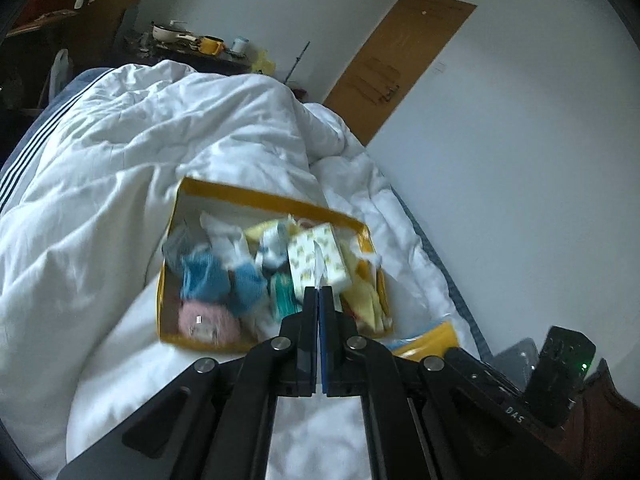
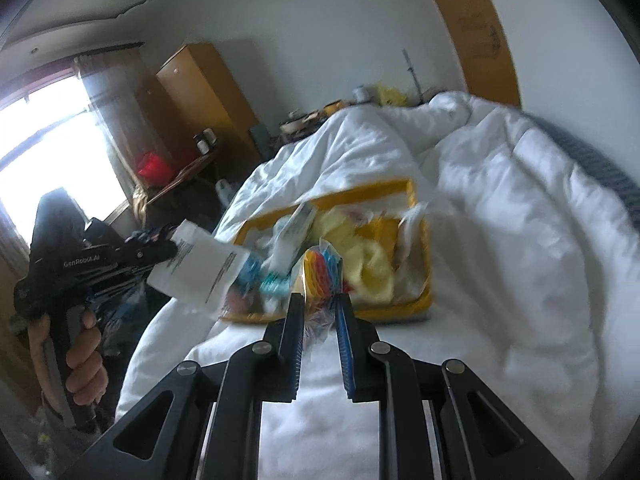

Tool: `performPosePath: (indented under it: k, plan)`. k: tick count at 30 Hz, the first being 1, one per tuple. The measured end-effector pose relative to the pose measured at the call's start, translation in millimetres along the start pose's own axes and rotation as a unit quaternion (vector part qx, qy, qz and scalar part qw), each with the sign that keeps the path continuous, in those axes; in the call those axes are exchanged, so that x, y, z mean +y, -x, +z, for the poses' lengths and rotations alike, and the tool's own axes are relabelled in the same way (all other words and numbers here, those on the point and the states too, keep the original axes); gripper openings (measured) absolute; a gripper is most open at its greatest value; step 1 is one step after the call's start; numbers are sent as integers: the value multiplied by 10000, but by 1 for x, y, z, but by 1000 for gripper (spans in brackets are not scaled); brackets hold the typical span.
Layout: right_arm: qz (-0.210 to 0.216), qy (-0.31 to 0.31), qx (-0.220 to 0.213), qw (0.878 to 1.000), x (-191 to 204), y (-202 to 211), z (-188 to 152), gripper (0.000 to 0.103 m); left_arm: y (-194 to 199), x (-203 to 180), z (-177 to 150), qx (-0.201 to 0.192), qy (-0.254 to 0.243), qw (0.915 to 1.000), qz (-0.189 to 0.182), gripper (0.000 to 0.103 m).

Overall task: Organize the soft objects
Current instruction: 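Grasp the white sachet with left tool while right tool carries the sponge toward the tray, then drop the white sachet in the tray with left tool while right tool drops the sponge in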

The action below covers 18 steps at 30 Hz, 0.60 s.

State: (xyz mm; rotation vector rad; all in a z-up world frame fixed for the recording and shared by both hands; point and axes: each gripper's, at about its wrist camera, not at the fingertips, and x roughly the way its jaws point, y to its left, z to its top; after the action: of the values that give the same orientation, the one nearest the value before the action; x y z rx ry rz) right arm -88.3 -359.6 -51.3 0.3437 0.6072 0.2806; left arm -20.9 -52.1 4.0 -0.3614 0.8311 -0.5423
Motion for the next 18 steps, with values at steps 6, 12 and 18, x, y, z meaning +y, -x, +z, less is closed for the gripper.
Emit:
performPosePath:
  k: [6,12,18]
  plan:
    - [-221,-72,-106,9997,-11,-13,33,17,-19,1,23,15,168,9999,33,1]
    - [-438,-57,-70,9990,-12,-40,54,16,-35,5,34,10,230,9993,286,1]
    - [-555,72,-51,9984,-9,-59,69,16,-48,19,35,40,481,9987,187,1]
